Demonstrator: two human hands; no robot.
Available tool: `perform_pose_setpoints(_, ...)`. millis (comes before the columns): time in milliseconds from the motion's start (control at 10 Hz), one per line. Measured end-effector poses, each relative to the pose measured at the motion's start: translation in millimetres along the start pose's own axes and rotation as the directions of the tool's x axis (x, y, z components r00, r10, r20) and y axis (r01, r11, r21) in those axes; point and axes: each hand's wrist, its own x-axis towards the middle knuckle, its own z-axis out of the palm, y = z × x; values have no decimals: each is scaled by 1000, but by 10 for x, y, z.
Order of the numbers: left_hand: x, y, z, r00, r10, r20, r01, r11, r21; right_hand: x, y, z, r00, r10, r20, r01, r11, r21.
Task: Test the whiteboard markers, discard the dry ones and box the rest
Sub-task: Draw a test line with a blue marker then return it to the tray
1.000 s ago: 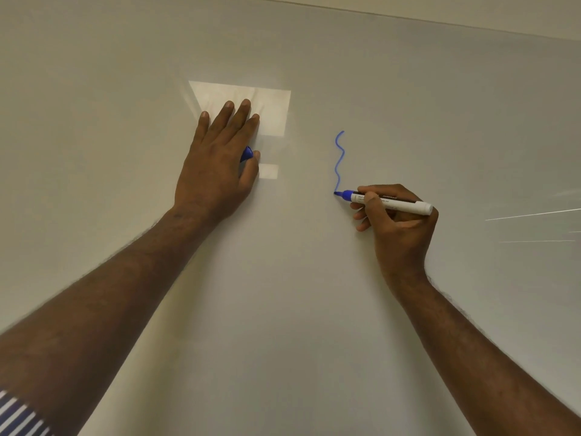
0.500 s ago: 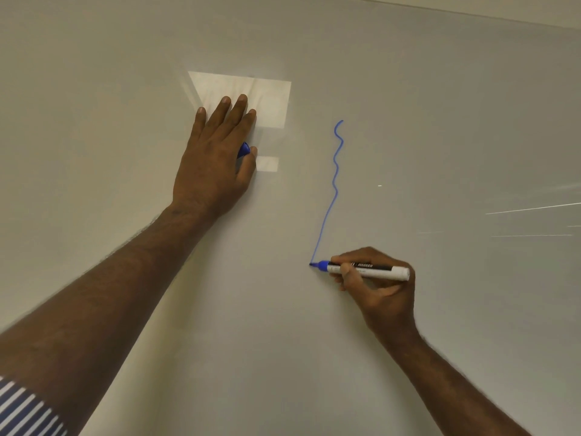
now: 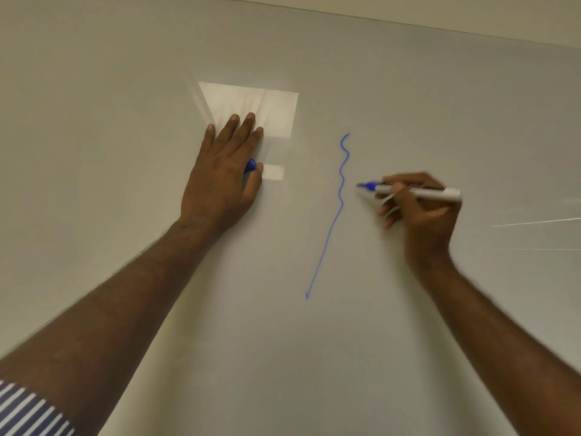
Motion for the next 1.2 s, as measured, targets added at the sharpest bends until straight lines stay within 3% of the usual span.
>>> perform_pose_setpoints(100, -3, 0, 0, 1000, 7, 1, -7, 1000, 6, 476, -27, -26, 986, -3, -166, 9, 999, 38)
perform_pose_setpoints(200, -10, -2, 14, 1000, 7, -4, -7, 1000, 21, 717, -34, -31, 970, 6, -244, 5, 999, 46)
perform_pose_setpoints(700, -31, -22, 50, 1000, -16, 4, 16, 1000, 21, 749, 40, 14, 958, -49, -284, 48, 999, -12)
perform_pose_setpoints(1200, -89, -7, 36, 1000, -20, -17, 20, 1000, 16, 364, 98, -98, 970, -79, -230, 76, 997, -20)
